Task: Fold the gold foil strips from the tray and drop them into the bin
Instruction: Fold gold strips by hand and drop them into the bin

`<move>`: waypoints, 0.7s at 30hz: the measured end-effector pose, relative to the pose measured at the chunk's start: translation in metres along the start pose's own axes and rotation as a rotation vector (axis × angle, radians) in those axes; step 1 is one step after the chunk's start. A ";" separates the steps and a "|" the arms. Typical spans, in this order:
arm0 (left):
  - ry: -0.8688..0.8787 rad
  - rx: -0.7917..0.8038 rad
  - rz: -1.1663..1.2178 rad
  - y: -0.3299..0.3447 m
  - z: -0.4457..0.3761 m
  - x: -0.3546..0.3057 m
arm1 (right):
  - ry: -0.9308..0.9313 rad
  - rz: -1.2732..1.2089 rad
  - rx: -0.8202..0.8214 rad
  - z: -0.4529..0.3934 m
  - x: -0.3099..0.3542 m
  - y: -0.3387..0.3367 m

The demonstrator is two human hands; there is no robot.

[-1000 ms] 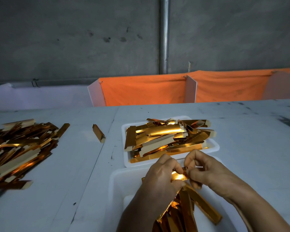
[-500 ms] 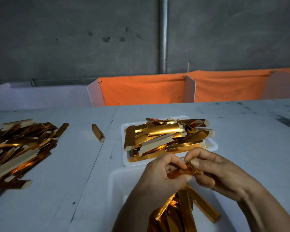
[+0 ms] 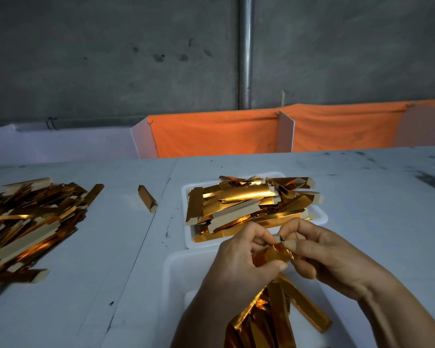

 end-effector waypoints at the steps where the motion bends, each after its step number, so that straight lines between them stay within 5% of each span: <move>1: 0.002 0.008 -0.006 0.001 0.000 0.000 | 0.005 0.003 -0.006 0.000 0.000 0.000; 11: -0.019 0.016 -0.074 0.006 -0.001 0.002 | -0.003 0.233 -0.163 0.000 -0.001 -0.006; 21: 0.020 -0.159 -0.210 0.004 -0.005 0.004 | -0.159 0.469 -0.260 0.006 0.014 0.000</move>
Point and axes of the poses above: each hand's wrist, its own z-axis away from the middle knuckle, its own y-axis out of the palm, x = y × z, the point moved 6 cm from there along -z, towards the middle knuckle, and after that the axes turned 6 degrees about -z, right-handed, at the moved point
